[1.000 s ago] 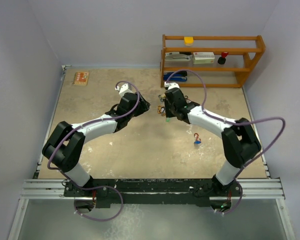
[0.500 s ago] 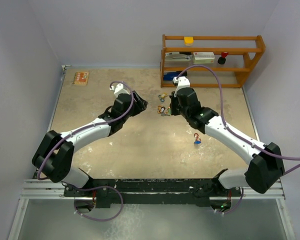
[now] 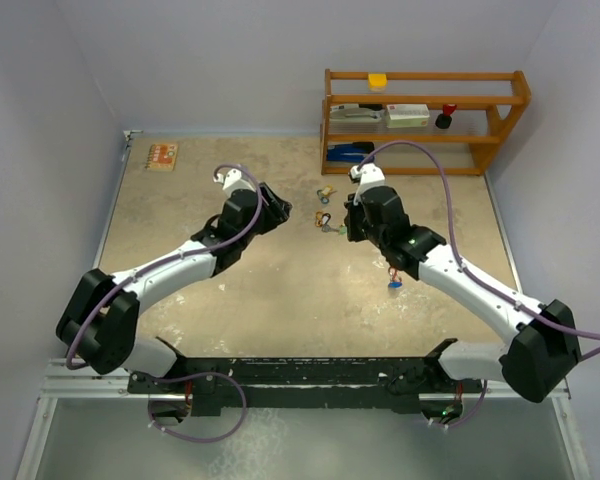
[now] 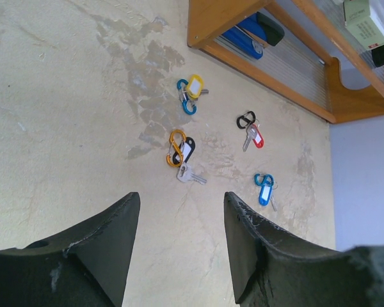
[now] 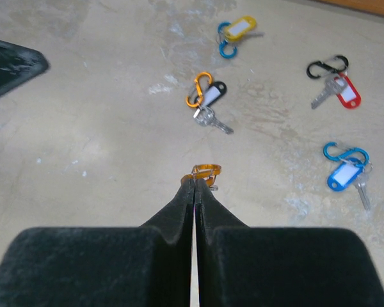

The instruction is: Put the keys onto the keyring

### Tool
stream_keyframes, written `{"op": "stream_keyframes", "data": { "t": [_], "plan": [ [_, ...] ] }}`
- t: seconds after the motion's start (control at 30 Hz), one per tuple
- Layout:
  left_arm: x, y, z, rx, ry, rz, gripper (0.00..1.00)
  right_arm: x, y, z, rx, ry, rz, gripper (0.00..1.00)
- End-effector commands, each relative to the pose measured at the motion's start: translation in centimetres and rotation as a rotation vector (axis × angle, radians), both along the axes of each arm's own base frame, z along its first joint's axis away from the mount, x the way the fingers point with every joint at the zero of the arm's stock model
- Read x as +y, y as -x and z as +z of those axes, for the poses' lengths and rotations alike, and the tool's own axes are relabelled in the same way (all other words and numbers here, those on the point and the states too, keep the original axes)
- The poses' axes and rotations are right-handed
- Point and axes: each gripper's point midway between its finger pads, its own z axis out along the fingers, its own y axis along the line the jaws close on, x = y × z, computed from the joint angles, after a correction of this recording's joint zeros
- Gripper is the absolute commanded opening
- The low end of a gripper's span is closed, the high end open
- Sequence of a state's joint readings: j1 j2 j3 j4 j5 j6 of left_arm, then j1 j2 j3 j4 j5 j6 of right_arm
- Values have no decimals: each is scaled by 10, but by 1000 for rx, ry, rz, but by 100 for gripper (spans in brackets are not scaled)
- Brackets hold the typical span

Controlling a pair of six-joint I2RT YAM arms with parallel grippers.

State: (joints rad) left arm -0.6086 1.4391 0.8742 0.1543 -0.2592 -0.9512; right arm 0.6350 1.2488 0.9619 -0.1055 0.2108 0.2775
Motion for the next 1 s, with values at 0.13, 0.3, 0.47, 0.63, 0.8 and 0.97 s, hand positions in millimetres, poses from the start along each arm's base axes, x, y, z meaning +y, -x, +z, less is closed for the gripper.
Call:
{"op": "stream_keyframes", "data": {
  "t": [0.13,0.3,0.47,0.63,0.8,0.97],
  "plan": [
    [14,3,17,-51,27,42,52,-20,6,-22,108,93,-121,0],
    [19,9,11,-39,6,44,52,-12,15,-36,128,54,-68,0],
    [25,13,4,-31,0,57,53,-7,19,-61,171,62,-41,0],
    [31,16,0,-23,2,86,63,-2,24,-86,211,74,-23,0],
    [38,17,0,-26,-9,110,66,5,26,-94,229,75,-3,0],
    [37,16,-4,-15,-21,108,69,14,30,-98,235,76,22,4]
  ]
}}
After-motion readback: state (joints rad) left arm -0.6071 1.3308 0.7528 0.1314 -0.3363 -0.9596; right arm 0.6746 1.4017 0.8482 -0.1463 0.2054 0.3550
